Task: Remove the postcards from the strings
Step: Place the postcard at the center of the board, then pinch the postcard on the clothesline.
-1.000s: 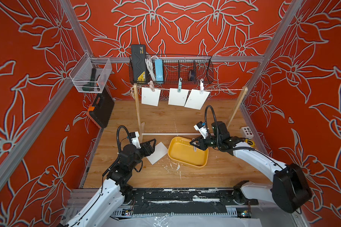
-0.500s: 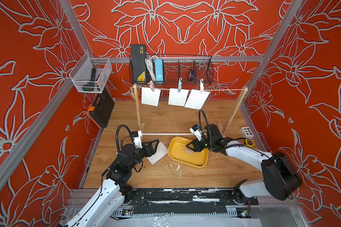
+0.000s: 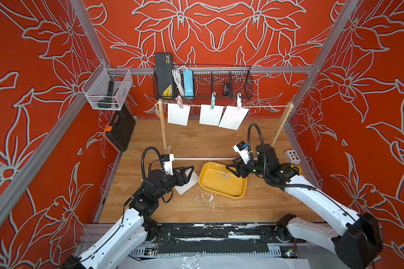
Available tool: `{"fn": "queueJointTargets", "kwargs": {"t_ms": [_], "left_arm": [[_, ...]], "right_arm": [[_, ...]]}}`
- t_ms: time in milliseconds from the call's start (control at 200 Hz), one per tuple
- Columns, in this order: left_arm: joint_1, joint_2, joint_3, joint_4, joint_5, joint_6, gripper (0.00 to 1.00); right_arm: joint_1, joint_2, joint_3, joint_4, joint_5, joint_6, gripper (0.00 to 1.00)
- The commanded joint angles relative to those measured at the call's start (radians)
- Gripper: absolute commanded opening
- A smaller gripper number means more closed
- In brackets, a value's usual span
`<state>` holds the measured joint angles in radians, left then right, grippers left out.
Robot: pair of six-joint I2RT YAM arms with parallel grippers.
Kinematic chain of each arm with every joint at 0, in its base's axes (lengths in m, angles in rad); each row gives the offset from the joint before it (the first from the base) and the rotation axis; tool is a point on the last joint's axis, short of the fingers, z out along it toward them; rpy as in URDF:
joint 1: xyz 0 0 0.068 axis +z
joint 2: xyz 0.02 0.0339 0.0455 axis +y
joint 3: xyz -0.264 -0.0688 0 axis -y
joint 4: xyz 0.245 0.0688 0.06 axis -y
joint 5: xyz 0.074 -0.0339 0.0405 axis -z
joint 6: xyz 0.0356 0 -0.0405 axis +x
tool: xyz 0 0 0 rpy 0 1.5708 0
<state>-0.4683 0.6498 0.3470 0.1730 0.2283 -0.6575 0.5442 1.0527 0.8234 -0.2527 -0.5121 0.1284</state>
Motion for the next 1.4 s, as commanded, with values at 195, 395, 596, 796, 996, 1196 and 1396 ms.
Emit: {"fn": "queueJointTargets", "kwargs": {"t_ms": [195,395,596,796,996,1196,1396], "left_arm": [[-0.126,0.092,0.039,0.246,-0.060,0.003,0.75],[-0.205,0.203,0.024,0.470,-0.155,0.008,0.76],[-0.238,0.425,-0.002,0.805,-0.203,-0.046,0.76],[-0.255,0.730,0.076,1.146,-0.168,-0.062,0.75],[-0.270,1.004,0.240,1.361,-0.170,-0.101,0.75],[-0.277,1.209,0.401,1.488,-0.167,-0.147,0.76],[-0.276,1.361,0.555,1.560,-0.181,-0.156,0.76]], "right_arm": [[0.002,-0.148,0.173,-0.207,0.026,-0.051,0.68],[0.003,-0.175,0.269,-0.254,0.038,-0.056,0.79],[-0.002,-0.170,0.308,-0.229,0.046,-0.044,0.80],[-0.006,-0.169,0.350,-0.212,0.037,-0.045,0.81],[-0.009,-0.201,0.366,-0.224,0.038,-0.053,0.80],[-0.012,-0.222,0.378,-0.245,0.024,-0.063,0.80],[-0.012,-0.230,0.387,-0.243,-0.013,-0.068,0.80]]}}
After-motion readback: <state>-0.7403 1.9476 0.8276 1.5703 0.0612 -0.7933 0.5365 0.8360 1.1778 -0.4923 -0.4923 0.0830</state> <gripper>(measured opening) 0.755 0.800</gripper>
